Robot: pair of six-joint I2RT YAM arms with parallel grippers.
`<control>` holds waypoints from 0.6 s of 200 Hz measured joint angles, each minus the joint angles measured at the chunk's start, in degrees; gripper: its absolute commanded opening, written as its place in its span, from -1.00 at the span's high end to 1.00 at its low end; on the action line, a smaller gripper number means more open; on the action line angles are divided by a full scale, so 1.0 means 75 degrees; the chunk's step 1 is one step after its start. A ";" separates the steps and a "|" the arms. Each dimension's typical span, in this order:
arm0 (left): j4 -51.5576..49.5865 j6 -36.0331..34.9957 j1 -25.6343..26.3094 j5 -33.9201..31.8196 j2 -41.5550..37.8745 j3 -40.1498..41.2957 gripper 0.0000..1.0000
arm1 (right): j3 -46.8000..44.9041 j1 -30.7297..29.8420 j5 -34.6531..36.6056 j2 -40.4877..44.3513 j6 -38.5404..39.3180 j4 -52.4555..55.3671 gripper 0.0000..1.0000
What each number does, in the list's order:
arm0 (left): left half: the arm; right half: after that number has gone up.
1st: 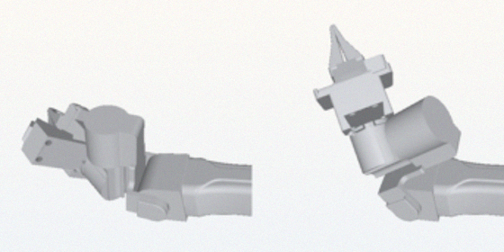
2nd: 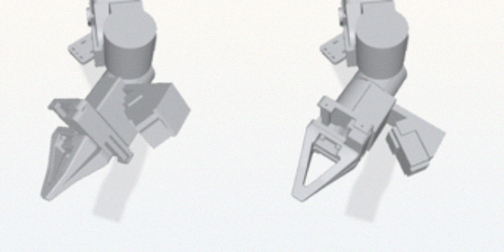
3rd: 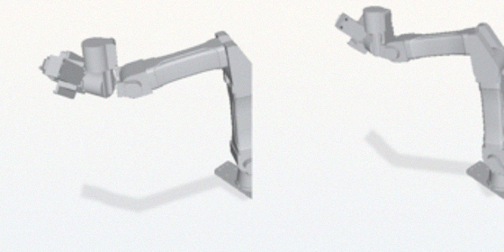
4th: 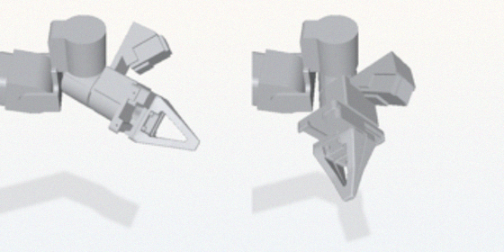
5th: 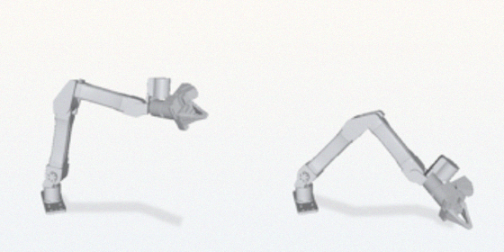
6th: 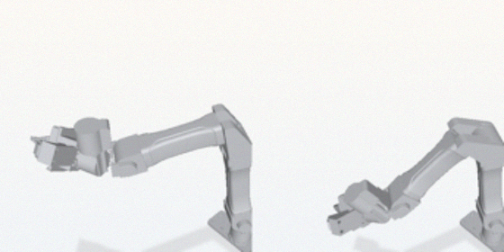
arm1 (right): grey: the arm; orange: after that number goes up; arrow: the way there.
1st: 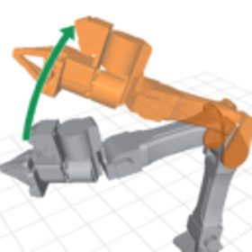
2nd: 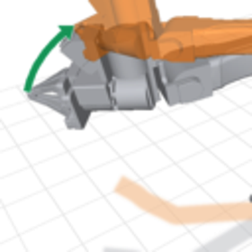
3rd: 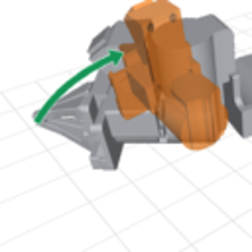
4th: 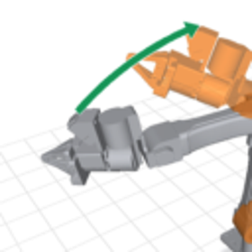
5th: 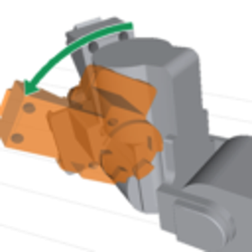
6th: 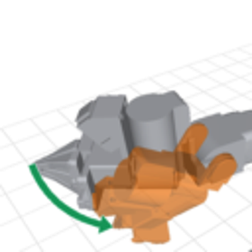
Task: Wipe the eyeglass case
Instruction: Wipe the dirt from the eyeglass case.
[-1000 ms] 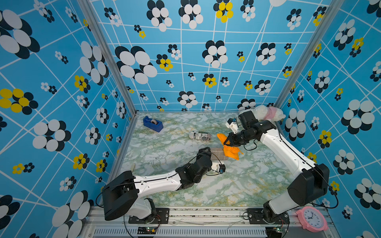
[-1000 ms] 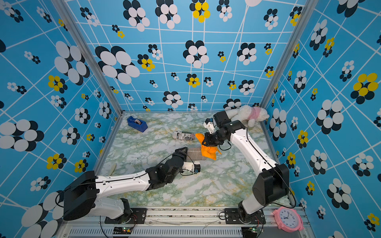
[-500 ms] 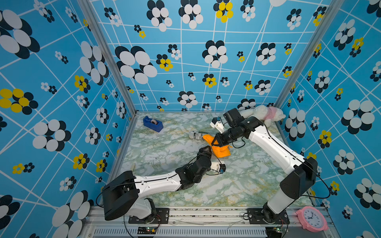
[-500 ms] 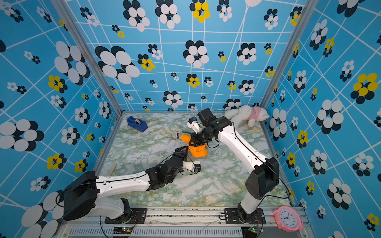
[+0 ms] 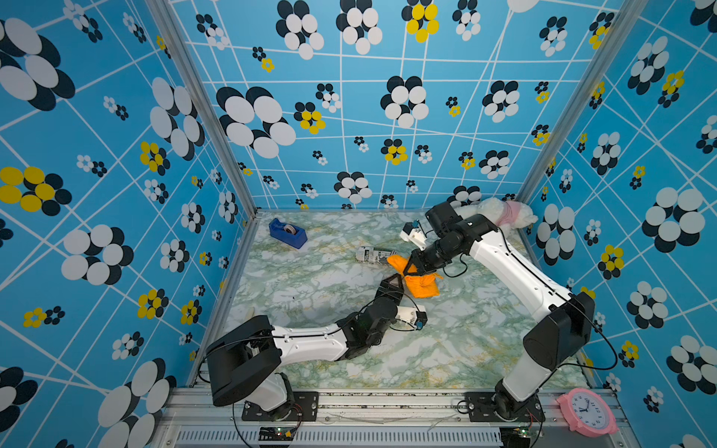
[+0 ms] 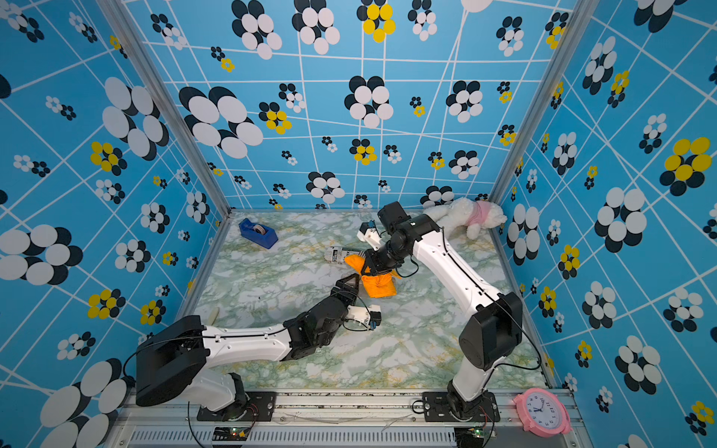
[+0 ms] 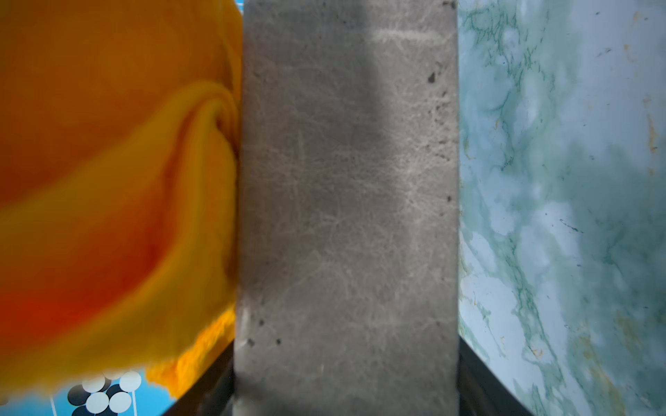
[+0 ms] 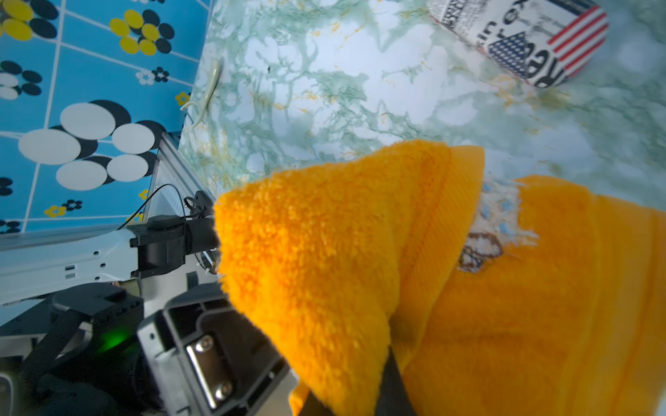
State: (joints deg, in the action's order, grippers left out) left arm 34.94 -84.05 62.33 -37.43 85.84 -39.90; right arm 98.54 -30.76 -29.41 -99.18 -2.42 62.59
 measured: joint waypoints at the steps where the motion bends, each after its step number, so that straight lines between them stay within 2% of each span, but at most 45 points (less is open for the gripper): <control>1: -0.0003 -0.0003 0.0000 -0.0012 0.0000 0.0000 0.70 | 0.0009 -0.0012 0.0003 -0.0006 0.0000 0.0000 1.00; 36: -0.0038 -0.0003 -0.0009 -0.0152 0.0000 0.0006 0.71 | -0.0452 0.0306 -0.0338 0.0181 0.0038 -0.0291 1.00; 69: -0.0353 0.0262 -0.0073 -0.0172 -0.0111 0.0026 0.72 | -0.1862 0.1938 -0.0402 0.1000 -0.0114 -0.0458 1.00; 84: -0.0469 0.0740 -0.0140 -0.0283 -0.0388 0.0023 0.73 | -0.2428 0.2518 -0.0289 0.1416 -0.0382 -0.0600 1.00; 97: -0.0691 0.1241 -0.0184 -0.0335 -0.0726 -0.0017 0.73 | -0.2871 0.2713 -0.0286 0.1856 -0.0641 -0.0831 1.00; 120: -0.2241 0.2888 -0.0373 0.0128 -0.1358 -0.0472 0.73 | -0.3258 0.2760 -0.0519 0.2597 -0.0941 -0.1425 1.00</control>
State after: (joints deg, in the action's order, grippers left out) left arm 18.13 -62.39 59.53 -36.47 75.66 -43.44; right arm 74.11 -10.07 -33.30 -79.70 -9.47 51.90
